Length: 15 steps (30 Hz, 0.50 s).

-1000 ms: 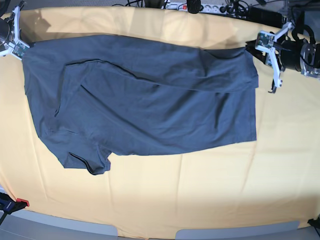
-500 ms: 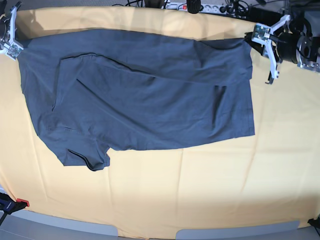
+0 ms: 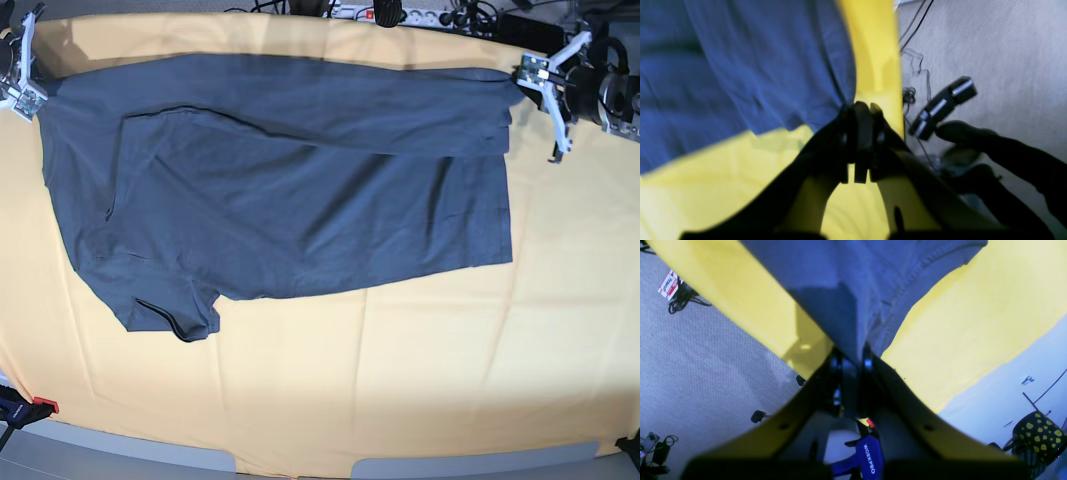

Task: Fold the T-shirt properly
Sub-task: 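Pull the folded edge back toward the shirt's collar side with both grippers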

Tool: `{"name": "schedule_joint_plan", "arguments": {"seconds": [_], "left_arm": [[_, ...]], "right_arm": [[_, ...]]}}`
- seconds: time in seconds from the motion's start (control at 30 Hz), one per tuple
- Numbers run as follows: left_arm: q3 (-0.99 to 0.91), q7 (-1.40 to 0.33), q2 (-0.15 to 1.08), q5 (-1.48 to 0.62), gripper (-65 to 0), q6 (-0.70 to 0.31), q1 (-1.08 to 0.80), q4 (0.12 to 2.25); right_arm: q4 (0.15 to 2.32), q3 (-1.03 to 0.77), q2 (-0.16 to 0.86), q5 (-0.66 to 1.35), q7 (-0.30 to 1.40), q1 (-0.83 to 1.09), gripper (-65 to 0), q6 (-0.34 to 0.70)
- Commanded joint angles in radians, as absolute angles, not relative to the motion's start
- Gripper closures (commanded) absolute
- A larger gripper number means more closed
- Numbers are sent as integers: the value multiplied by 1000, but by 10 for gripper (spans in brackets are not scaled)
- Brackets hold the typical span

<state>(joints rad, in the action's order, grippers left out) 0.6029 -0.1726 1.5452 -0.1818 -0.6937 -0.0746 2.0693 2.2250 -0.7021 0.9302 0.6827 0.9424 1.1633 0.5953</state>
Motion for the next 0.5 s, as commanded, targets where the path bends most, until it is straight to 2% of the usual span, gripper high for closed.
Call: {"name": "schedule_joint_plan", "arguments": {"seconds": [0.0, 0.47], "left_arm": [[596, -161, 1553, -188, 0, -698, -67, 2058], [596, -121, 1553, -198, 0, -698, -72, 2073]], "right_arm": [[2232, -713, 942, 685, 935, 1169, 0, 587], [2232, -713, 942, 731, 956, 1169, 0, 610]]}}
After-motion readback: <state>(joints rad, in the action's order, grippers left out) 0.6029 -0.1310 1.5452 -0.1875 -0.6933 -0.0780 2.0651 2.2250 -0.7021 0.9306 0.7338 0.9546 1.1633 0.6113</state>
